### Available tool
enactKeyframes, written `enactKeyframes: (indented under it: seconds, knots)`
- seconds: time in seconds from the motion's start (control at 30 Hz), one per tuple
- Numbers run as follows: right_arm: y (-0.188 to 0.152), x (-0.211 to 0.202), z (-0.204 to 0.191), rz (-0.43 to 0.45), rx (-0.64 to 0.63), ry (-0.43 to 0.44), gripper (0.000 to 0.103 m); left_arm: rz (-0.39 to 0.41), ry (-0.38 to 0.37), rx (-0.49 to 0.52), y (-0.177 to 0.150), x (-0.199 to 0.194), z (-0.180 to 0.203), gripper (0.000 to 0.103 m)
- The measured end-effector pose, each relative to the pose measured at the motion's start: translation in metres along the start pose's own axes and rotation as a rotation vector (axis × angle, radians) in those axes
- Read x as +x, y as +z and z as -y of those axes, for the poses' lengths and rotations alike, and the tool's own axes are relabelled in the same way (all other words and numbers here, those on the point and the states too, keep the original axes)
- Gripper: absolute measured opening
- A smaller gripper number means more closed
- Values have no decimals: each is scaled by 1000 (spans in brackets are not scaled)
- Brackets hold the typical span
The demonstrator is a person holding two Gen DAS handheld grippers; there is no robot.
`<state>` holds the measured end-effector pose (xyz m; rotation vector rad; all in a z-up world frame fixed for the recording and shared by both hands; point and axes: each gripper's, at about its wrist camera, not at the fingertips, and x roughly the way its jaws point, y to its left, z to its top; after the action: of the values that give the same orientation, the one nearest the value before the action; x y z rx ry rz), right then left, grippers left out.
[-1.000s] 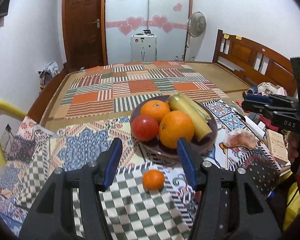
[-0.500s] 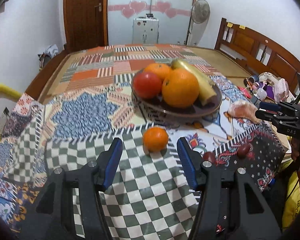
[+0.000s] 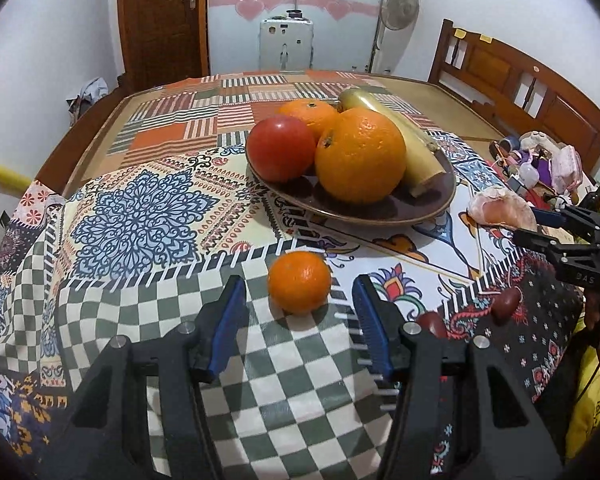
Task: Organize fruits
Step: 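Grasp the tangerine with the left gripper while the right grasps the pink fruit piece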
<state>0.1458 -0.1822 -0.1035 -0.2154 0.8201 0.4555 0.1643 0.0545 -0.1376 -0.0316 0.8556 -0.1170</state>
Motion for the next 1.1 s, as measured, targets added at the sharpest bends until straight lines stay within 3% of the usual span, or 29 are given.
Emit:
enactKeyframes:
  seconds: [0.13,0.47,0.6,0.73,1.1]
  knots:
    - [-2,-3,2,2,14,-7,37,-15,-2,-4,3,7,0,45]
    - [-13,-18,-15,-17,-13,68,35,-27,-7,-5,3,13,-1,34]
    - [-5,-8,-19,-17,-27,40,38,-17,-15,2,0,9,0,34]
    - [7,1,-18,-17,-26,35,49,6,-30,13,-7,-2,2,34]
    - [29,24,-26,-61,-81,50,57,41,-59,36,-15,-23,8,34]
